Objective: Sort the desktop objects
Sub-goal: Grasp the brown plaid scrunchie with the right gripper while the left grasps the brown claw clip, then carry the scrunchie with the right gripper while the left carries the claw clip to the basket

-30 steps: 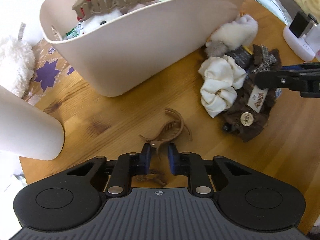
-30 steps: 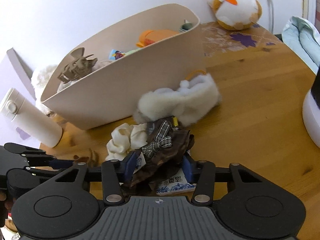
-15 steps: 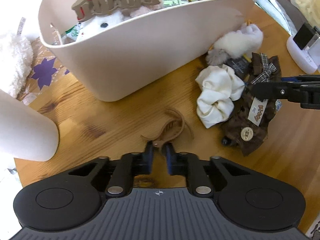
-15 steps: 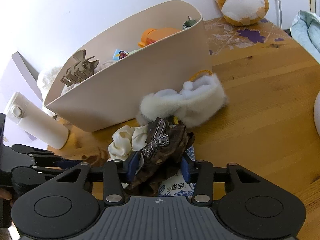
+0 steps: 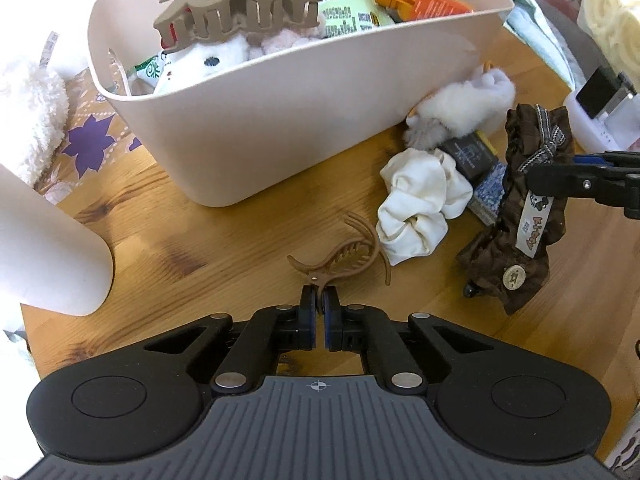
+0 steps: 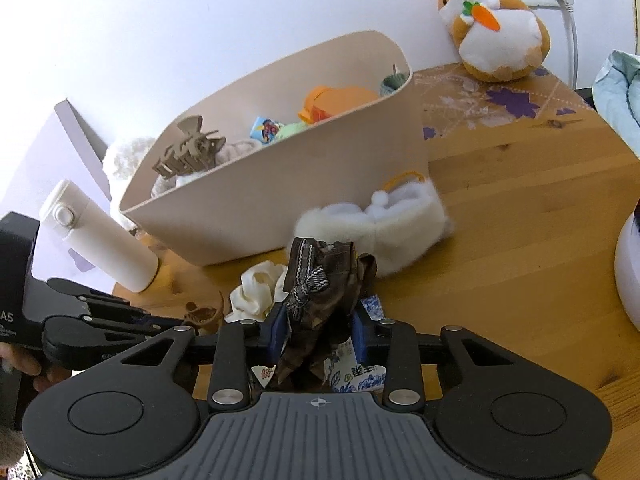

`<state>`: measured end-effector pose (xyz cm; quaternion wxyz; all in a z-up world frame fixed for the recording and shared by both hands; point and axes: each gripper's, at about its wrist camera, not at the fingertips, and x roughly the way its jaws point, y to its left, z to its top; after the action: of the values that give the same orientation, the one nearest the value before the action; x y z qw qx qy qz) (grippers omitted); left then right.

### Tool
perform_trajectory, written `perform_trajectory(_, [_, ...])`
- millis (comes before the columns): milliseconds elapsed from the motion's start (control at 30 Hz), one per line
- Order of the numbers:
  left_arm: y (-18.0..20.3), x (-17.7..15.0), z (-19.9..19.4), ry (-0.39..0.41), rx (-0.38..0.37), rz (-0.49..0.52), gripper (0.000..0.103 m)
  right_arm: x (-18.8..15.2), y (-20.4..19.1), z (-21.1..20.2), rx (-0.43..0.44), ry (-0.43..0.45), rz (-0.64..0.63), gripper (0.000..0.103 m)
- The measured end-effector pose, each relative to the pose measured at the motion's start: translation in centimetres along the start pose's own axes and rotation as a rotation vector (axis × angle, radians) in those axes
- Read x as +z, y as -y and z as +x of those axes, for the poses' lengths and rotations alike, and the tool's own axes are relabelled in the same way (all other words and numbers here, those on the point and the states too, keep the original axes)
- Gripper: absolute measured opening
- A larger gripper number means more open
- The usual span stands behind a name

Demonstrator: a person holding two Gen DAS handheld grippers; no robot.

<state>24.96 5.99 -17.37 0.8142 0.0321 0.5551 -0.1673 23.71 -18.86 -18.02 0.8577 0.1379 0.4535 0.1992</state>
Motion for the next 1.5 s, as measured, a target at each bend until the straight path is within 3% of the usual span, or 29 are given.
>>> perform_trajectory(367, [0.6, 0.0, -3.9, 0.095, -0.079, -0.023, 0.003, 1.9, 0.0, -3.1, 0.046, 0.069, -0.012, 0.031])
perform_trajectory(767, [-0.2, 3.2, -9.5, 0.269, -0.085, -0.058, 0.003, 5.4, 1.1, -6.6, 0.028, 0.179, -0.040, 0.031])
perform_trajectory(1067, [-1.0, 7.2, -12.1, 0.381, -0.034, -0.099, 0.003, 9.7, 1.2, -8.0, 0.046, 0.256, -0.053, 0.031])
perform_trajectory(1267, [-1.5, 9.5, -11.3, 0.394, 0.039, -0.140, 0.003, 13.0, 0.5, -7.9, 0.029, 0.309, -0.054, 0.031])
perform_trajectory(1500, [-2.4, 12.2, -9.8, 0.381, 0.124, -0.205, 0.003, 15.9, -0.1, -5.9, 0.038, 0.305, -0.053, 0.031])
